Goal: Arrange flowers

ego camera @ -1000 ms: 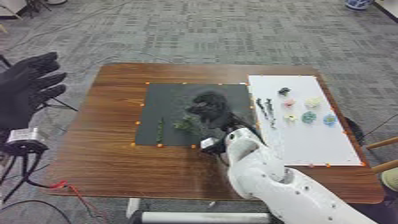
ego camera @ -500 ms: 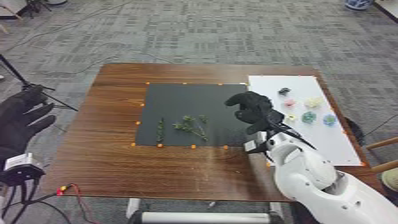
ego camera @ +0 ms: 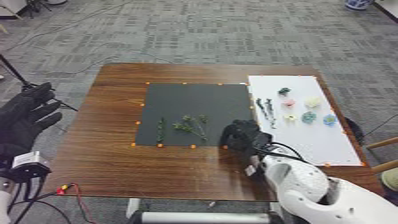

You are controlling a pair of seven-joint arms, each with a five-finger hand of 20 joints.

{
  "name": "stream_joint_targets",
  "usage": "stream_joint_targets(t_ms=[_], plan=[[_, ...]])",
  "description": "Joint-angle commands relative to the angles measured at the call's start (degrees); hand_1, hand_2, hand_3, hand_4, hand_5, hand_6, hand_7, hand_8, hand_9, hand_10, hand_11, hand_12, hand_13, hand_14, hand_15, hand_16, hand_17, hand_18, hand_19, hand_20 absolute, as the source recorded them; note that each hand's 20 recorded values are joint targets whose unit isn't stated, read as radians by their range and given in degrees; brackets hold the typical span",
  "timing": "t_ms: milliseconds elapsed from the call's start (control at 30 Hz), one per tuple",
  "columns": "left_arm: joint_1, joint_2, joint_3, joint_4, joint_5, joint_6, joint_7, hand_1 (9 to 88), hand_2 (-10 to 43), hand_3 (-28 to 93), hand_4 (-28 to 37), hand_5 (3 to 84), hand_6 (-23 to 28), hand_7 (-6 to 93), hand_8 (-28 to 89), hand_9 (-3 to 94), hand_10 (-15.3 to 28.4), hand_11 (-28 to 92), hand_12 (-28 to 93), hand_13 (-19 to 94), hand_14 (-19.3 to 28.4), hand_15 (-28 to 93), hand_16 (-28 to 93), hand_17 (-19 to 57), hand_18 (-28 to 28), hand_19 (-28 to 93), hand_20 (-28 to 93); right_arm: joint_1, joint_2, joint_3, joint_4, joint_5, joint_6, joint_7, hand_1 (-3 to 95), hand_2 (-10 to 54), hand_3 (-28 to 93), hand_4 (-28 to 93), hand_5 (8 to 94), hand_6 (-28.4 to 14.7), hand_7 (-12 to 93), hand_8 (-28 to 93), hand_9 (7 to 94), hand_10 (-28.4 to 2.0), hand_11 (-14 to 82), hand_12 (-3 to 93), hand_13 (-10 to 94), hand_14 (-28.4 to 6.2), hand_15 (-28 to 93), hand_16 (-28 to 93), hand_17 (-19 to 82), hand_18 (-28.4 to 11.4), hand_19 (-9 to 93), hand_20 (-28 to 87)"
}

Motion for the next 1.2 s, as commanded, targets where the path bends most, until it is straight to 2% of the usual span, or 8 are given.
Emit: stream_joint_targets(t_ms=[33,500,800,1067,1200], plan=[[0.39,-0.02,0.01,-0.61,0.07,-0.25,-0.36,24.1,-9.5,68,-28.3,22.6,2.3,28.7,-13,15.0,10.2,30,15,9,13.2,46,-6,-9.8,19.6,39,13,5.90,-1.65,-5.72,0.16,-1.44,-1.74,-1.83,24.2,16.0,93,6,56.2,3.1,30,-18,37.8,-15.7,54.9,69.8,37,-16.8,79,53,18,-21.2,73,53],[-0.24,0.65,0.32,-0.39,0.10,-0.57,-0.78,23.9,-9.4,69,-28.3,22.6,2.3,28.7,-13,15.0,10.3,30,15,9,13.2,46,-6,-9.9,19.6,39,13,13.55,-5.02,-15.42,1.08,-1.55,-1.48,-1.70,24.1,14.1,93,5,55.9,2.9,30,-17,39.1,-15.2,54.6,69.5,38,-16.6,79,52,18,-21.2,73,53],[-0.40,0.65,0.55,-0.24,0.10,-0.78,-1.14,24.3,-9.0,69,-28.3,22.6,2.3,28.6,-13,15.0,10.3,30,15,9,13.2,47,-7,-10.0,19.6,39,13,13.59,-5.62,-15.75,1.48,-2.98,-2.60,-0.73,24.3,13.1,93,5,56.0,2.9,31,-17,39.9,-15.0,53.8,69.7,39,-16.3,79,52,18,-21.2,73,53],[-0.27,0.46,0.22,-0.38,0.33,-0.79,-1.12,24.3,-9.0,69,-28.3,22.7,2.4,28.6,-13,15.0,10.3,30,15,9,13.2,47,-7,-10.0,19.6,39,13,7.90,-2.87,-7.47,1.37,-4.26,-3.63,0.34,24.6,11.9,93,4,55.9,2.7,31,-17,40.4,-14.7,53.5,69.9,39,-16.1,79,52,18,-21.1,73,53],[0.70,0.06,-0.16,-0.70,0.19,-0.36,-0.67,24.3,-9.0,69,-28.3,22.7,2.4,28.6,-13,15.0,10.3,30,15,9,13.2,47,-7,-10.0,19.6,39,13,2.94,-1.82,0.89,1.74,-3.70,0.05,1.41,24.4,11.4,93,2,55.8,2.6,32,-17,41.1,-14.7,53.4,69.1,40,-16.2,79,51,18,-21.3,73,53]])
